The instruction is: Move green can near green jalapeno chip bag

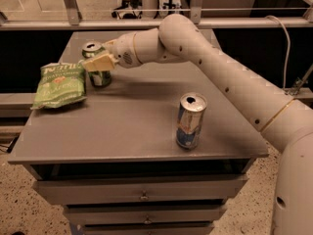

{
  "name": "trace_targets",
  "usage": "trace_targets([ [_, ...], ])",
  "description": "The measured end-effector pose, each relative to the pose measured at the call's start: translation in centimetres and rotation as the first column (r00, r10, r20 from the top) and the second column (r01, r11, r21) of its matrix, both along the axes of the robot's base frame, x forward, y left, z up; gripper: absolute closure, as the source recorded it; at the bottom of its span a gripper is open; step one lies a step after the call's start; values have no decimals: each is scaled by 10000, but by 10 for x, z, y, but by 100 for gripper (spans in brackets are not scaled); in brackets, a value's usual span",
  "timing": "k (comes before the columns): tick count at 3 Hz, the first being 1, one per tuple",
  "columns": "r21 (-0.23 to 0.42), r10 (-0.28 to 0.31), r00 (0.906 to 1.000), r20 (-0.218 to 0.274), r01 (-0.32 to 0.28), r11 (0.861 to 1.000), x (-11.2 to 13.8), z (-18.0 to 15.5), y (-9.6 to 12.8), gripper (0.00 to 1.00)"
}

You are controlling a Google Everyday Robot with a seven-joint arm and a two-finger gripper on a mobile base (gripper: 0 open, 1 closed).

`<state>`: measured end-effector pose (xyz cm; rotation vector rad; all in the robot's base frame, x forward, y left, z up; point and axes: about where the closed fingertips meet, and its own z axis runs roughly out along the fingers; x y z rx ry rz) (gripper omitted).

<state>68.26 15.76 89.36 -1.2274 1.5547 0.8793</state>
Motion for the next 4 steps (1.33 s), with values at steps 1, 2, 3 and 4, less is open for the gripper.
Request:
trace_targets([
  [1, -252, -314, 9991, 297, 322, 9992, 3, 5, -14, 7],
  [2, -608, -1013, 9917, 791, 1063, 9925, 8, 18, -41, 0],
  [3, -1150, -2063, 9676, 1456, 2237, 9679, 19, 34, -87, 0],
  [4, -1270, -2946, 9381, 1820, 3195, 9390, 33, 47, -142, 0],
])
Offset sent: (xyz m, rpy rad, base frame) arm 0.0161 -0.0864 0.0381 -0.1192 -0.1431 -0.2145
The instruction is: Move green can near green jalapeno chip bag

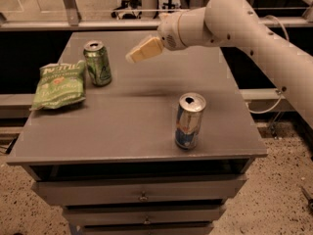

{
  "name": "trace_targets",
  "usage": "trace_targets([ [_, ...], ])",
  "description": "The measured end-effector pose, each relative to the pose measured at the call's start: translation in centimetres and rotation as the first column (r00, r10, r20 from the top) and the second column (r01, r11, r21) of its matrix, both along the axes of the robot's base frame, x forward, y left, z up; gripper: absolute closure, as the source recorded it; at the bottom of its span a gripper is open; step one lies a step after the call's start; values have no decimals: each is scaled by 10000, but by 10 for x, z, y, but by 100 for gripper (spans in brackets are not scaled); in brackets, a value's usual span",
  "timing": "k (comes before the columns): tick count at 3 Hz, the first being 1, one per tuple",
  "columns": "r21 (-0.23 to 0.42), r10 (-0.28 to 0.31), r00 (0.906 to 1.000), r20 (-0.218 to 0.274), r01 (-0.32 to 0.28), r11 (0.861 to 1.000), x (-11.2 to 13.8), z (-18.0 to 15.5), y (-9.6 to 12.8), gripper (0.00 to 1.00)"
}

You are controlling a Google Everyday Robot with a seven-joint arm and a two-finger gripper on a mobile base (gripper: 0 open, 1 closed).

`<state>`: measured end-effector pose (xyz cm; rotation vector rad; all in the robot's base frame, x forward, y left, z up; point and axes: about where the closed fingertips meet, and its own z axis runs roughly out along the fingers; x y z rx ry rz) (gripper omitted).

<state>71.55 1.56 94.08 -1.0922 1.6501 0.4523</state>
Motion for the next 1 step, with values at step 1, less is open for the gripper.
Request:
trace_targets([
  [1, 565, -2105, 9769, 362, 2083, 9764, 34, 2, -82, 0],
])
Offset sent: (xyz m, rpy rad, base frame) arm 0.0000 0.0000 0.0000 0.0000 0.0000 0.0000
